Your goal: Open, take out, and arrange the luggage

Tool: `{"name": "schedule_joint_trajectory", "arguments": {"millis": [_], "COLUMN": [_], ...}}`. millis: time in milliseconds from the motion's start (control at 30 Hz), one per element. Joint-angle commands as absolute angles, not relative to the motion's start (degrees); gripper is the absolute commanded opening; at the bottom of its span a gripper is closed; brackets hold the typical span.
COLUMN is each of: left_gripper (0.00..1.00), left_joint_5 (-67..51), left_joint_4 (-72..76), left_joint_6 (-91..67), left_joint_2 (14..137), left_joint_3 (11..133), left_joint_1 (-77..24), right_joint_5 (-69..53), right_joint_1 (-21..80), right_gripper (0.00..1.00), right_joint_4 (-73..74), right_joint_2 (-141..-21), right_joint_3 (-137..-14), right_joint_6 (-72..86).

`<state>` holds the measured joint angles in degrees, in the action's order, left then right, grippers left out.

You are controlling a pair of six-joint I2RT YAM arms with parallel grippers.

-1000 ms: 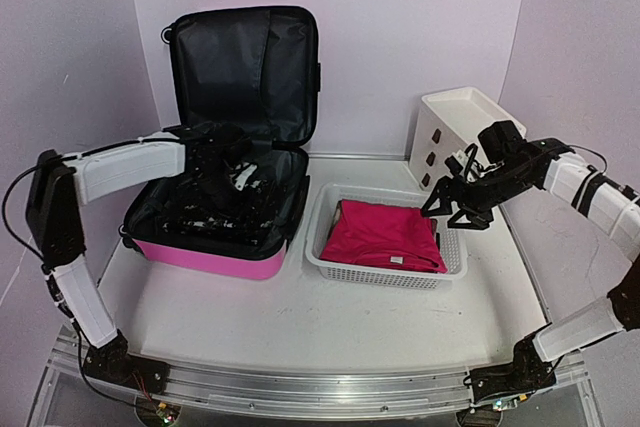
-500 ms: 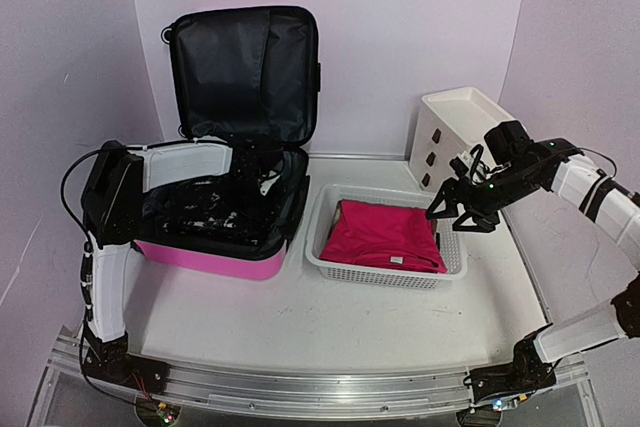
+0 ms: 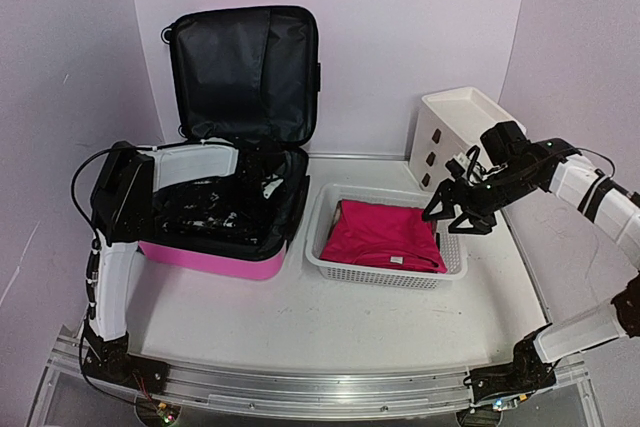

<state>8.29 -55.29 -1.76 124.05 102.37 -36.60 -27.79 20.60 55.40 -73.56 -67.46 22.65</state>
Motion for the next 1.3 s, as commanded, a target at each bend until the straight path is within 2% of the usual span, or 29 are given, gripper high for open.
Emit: {"name": "schedule_joint_trajectory", "arguments": {"millis": [0,133,200,300,333,733,967,1267], "left_gripper": [0.54,0.29,0.21,0.03,0.0,0.0,0.0,0.0], "left_joint_5": [10.95,12.57,13.18,14.3,14.52,11.22,6.21,4.97], "left_joint_4": [-55.11,-55.13,-55.11,-55.06,-54.97,-52.76,-52.11,-51.6], "left_joint_6": [-0.41,-0.09,-0.09,-0.09,-0.09,-1.44,-1.87,-1.24], "left_joint_2": [127.91,127.0,125.58,122.61,121.48,104.52,99.73,96.95], "left_joint_3": [102.78,103.42,103.61,103.96,103.9,99.37,96.28,92.9], "left_joint_1": [-35.12,-34.83,-34.53,-34.05,-33.92,-33.69,-33.67,-33.66], "right_joint_5": [-27.17,-24.02,-23.0,-20.73,-20.27,-22.74,-21.07,-16.97], "right_joint_1": [23.85,28.48,30.97,33.73,34.47,39.78,42.55,47.03], "right_gripper": [0.87,0.87,0.87,0.84,0.83,0.83,0.88,0.96], "right_joint_4": [53.46,52.79,52.12,50.68,49.85,29.09,18.1,15.51], "right_joint_2": [-74.99,-77.58,-79.49,-83.32,-85.23,-106.66,-121.68,-138.31], "right_joint_3": [-70.82,-73.27,-74.93,-78.0,-79.14,-98.21,-111.33,-130.73], "right_joint_6": [23.74,24.31,25.23,28.69,30.58,57.9,71.63,80.82]}}
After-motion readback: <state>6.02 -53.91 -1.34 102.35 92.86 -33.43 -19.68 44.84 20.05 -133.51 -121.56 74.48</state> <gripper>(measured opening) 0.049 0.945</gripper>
